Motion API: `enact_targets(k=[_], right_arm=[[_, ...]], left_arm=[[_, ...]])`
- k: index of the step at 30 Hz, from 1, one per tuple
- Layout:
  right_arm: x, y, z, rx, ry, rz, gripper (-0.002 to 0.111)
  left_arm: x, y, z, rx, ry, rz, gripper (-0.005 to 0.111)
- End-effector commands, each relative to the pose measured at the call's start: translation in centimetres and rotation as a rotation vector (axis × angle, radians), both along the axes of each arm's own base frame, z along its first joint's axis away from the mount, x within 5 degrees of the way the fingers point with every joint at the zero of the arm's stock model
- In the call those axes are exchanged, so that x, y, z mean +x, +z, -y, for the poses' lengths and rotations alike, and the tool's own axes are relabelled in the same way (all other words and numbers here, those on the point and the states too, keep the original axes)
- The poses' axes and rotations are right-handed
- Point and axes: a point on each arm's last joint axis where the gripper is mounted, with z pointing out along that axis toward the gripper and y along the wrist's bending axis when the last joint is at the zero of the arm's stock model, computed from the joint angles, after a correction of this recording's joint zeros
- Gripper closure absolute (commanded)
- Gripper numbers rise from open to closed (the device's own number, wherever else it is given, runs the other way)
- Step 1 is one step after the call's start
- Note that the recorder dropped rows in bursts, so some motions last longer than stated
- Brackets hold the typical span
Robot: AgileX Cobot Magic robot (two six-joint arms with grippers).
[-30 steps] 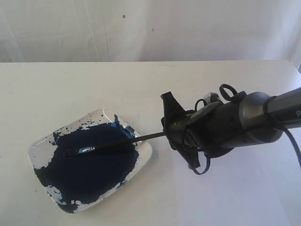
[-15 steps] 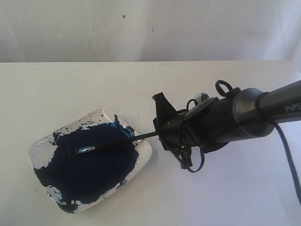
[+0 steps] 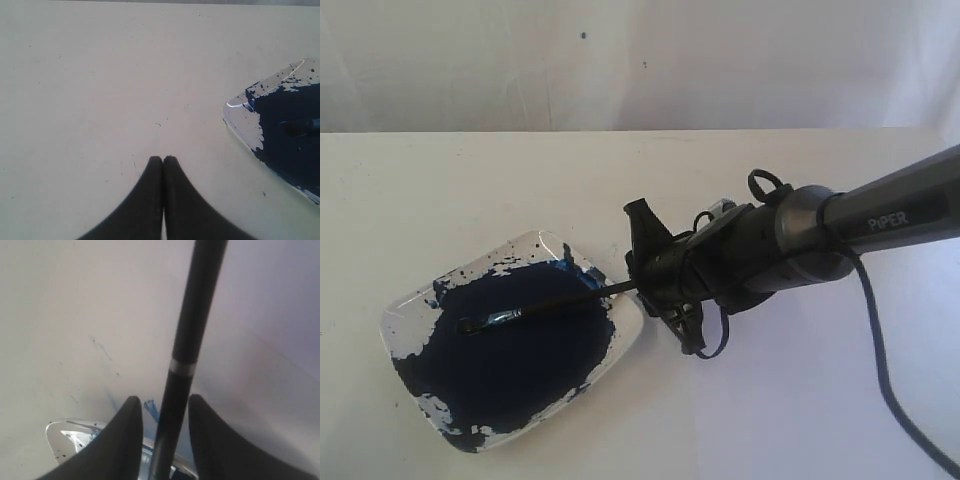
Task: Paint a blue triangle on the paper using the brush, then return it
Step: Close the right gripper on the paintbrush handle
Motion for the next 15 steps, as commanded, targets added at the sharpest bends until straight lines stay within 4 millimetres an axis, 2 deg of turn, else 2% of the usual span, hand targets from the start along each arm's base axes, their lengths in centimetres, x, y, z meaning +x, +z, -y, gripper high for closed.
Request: enact_targets(k=[1, 15], right_arm=[[0.41, -0.44, -0.16, -0.002, 0.016, -0.009, 0.078], [1.07, 0.25, -0.53, 0.012, -0.006, 0.024, 0.079]], left_arm=[[-0.01, -0.04, 0.06, -0.012, -0.006, 0.005, 0.107], [-0.01, -0.04, 0.06, -0.012, -0.006, 0.005, 0.107]])
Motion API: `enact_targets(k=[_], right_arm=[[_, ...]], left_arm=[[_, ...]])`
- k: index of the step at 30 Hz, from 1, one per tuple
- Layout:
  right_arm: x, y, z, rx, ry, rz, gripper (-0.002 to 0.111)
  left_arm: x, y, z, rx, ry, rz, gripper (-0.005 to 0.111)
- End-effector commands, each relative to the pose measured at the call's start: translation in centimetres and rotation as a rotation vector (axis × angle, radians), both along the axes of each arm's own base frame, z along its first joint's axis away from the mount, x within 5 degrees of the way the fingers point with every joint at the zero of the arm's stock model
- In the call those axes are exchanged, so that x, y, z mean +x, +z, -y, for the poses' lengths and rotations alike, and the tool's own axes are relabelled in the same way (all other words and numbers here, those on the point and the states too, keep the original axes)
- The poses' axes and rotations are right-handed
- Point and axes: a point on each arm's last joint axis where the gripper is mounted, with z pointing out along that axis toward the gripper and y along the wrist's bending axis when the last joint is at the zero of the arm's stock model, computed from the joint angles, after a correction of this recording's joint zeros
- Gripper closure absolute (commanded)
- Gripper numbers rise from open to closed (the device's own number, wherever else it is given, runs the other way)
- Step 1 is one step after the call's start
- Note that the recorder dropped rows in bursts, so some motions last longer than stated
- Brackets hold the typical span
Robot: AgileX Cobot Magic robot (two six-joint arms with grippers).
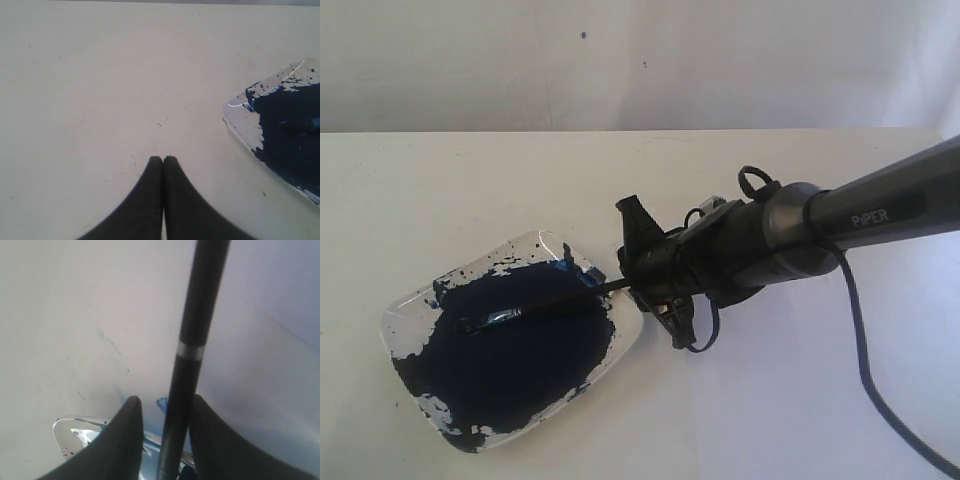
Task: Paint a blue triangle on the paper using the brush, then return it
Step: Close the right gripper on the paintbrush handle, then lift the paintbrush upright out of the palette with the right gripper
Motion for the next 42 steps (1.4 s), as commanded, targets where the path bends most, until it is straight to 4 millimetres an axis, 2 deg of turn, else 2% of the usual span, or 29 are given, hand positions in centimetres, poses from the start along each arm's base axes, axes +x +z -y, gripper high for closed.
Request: enact_targets(k=[1, 16, 25, 35, 42], right_arm=[[0.54, 0.25, 0.31, -0.009, -0.021, 0.026, 0.079], [0.65, 0.28, 0.41, -0.004, -0.046, 0.029, 0.079], [0.67, 0.29, 0.42, -0.006, -0.045, 0.031, 0.094], [0.71, 0.30, 0.46, -0.008, -0.050, 0.035, 0.096], [0.85, 0.61, 0.56, -0.025, -0.041, 0.067, 0.106]], left_arm=[[-0.01, -0.04, 0.06, -0.012, -0.006, 0.005, 0.107], [-0.01, -0.04, 0.06, -0.012, -0.006, 0.005, 0.107], [-0.01, -0.04, 0.06, -0.012, -0.006, 0.005, 0.107], [-0.01, -0.04, 0.06, -0.012, -0.006, 0.005, 0.107], [-0.01, -0.04, 0.06, -0.012, -0.006, 0.005, 0.107]])
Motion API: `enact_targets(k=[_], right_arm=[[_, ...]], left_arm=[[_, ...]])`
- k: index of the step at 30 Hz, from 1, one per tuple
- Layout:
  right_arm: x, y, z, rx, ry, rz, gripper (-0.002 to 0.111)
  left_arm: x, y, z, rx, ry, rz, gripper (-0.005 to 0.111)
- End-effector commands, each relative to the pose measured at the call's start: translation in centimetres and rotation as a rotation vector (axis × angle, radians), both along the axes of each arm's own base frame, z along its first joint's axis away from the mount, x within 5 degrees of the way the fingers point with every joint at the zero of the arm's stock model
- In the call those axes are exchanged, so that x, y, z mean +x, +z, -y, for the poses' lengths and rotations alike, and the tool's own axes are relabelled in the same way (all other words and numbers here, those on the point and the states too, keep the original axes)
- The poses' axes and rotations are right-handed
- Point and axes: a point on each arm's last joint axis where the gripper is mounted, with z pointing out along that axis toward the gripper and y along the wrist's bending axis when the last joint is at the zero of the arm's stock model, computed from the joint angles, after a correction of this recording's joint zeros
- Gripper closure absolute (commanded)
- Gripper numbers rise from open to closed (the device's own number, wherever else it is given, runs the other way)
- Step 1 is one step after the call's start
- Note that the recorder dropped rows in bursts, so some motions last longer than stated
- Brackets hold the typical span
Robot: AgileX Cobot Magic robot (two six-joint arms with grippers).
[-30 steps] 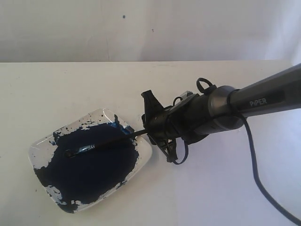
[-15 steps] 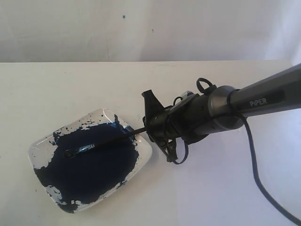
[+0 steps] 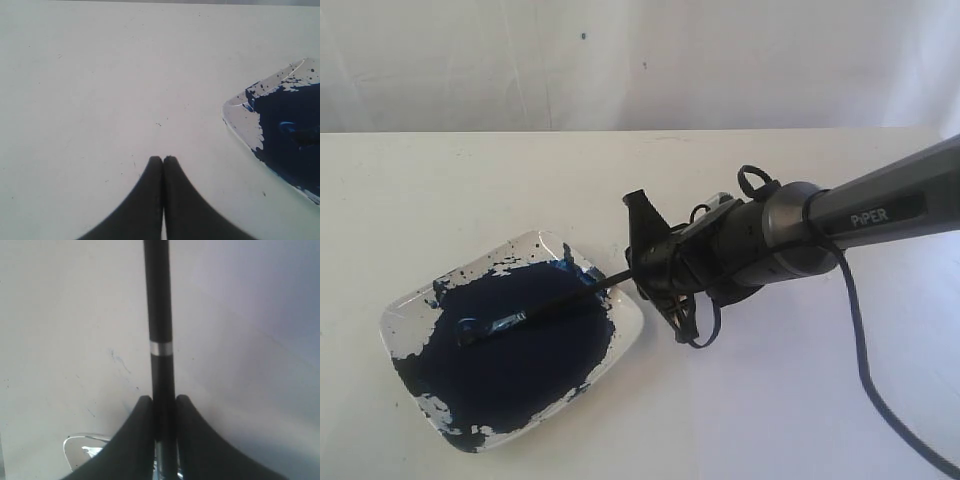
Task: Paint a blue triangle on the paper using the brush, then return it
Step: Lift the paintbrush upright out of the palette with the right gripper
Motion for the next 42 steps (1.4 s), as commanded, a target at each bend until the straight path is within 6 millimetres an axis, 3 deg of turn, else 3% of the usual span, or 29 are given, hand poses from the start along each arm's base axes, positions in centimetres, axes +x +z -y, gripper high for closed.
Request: enact_targets(k=[1, 4, 11, 17, 23, 31, 42], right_arm=[[0.4, 1.0, 0.3, -0.034, 0.043, 0.070, 0.108], [0.4, 2.5, 0.3, -0.033, 0.073, 0.123, 0.108], [0.2, 8.8, 0.6, -0.156, 0.312, 0.478, 0.108], [-0.7, 12.7, 0.8, -0.269, 0.493, 0.722, 0.108], [-1.4, 14.8, 1.0, -0.390, 0.638, 0.901, 0.108], [-2.6, 16.1, 0.6, -0.396, 0.682, 0.961, 0.108], [-4.6, 20.6, 1.4, -0.495, 0.765, 1.239, 0.108]], left_arm=[[0.0, 0.0, 0.1, -0.012, -0.006, 0.005, 0.107], [0.0, 0.0, 0.1, -0.012, -0.006, 0.005, 0.107], [0.0, 0.0, 0.1, -0.012, -0.006, 0.005, 0.107], [0.0, 0.0, 0.1, -0.012, -0.006, 0.005, 0.107], [0.0, 0.0, 0.1, -0.012, -0.006, 0.005, 0.107], [0.0, 0.0, 0.1, -0.012, -0.006, 0.005, 0.107], [0.0, 0.0, 0.1, -0.012, -0.006, 0.005, 0.107]])
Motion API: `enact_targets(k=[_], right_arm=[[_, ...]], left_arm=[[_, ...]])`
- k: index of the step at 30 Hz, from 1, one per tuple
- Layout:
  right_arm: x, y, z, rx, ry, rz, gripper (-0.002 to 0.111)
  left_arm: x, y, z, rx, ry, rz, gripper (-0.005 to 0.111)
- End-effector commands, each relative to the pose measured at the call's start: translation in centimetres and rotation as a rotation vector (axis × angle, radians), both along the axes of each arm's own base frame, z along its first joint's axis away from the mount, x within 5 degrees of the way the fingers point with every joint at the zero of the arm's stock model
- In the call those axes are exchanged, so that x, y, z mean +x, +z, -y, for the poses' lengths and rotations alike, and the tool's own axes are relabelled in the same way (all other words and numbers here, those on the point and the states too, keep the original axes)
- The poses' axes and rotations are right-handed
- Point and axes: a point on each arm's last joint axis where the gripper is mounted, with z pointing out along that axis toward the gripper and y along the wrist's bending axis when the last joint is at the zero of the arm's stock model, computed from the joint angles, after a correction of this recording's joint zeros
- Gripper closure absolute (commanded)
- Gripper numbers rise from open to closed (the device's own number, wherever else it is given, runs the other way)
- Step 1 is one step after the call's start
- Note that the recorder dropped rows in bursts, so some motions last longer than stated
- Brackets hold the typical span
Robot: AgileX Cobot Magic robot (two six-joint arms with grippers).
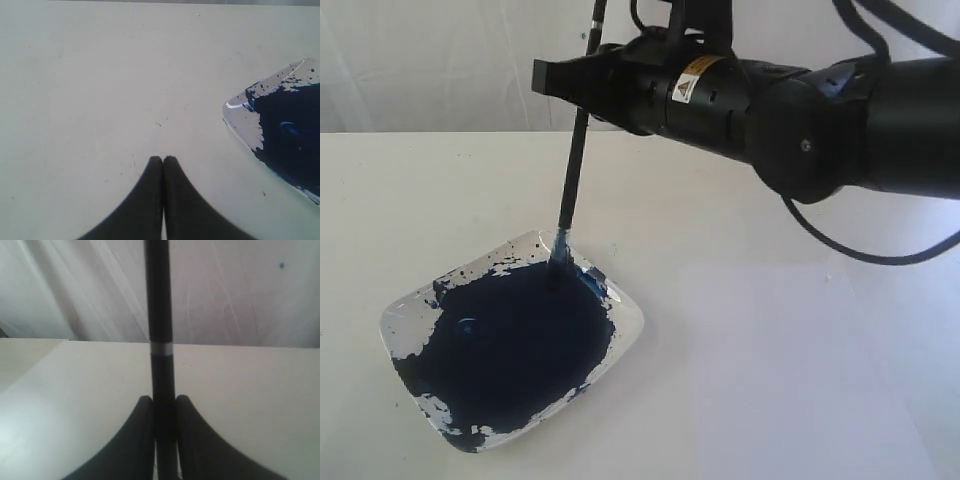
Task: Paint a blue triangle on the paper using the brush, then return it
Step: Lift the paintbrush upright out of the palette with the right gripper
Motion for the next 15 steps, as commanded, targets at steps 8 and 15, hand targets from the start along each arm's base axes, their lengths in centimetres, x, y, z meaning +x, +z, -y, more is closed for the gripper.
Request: enact_targets(k=[8, 15], right_arm=[[-2.1, 3.3, -0.5, 0.010, 0.232, 0.339, 0.108], [-1.4, 1.7, -0.7, 0.061, 0.449, 0.342, 0.108]], left_arm=[[0.0, 0.0, 0.1, -0.012, -0.006, 0.005, 0.107], [0.0, 0.0, 0.1, -0.012, -0.006, 0.005, 0.107]])
